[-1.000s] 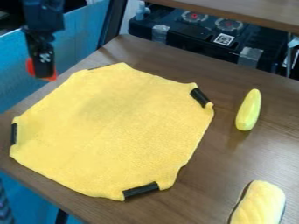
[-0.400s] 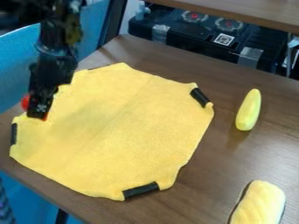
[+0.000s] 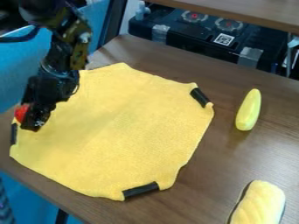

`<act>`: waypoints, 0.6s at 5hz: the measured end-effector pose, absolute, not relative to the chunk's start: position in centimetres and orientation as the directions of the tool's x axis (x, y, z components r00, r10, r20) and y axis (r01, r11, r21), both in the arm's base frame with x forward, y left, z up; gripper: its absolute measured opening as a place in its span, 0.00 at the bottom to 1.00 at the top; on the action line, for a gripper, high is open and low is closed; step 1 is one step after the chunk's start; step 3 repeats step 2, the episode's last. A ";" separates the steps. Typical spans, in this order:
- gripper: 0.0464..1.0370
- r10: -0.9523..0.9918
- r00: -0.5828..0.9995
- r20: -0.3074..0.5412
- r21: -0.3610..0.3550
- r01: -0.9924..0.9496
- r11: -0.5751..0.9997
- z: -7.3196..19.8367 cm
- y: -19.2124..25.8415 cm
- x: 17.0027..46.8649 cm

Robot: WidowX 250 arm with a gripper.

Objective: Move the red object to the bottom left of the cloth

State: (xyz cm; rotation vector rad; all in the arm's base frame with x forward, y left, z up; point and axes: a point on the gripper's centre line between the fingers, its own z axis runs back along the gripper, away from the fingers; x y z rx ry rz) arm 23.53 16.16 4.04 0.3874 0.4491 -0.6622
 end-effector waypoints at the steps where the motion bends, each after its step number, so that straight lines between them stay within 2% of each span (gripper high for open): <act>1: 0.97 -0.494 0.705 -0.509 0.196 0.654 0.731 3.9 16.2 23.6; 2: 0.97 -0.530 0.707 -0.469 0.135 0.650 0.748 4.0 15.7 24.0; 3: 0.97 -0.530 0.707 -0.469 0.135 0.650 0.748 4.0 15.7 24.0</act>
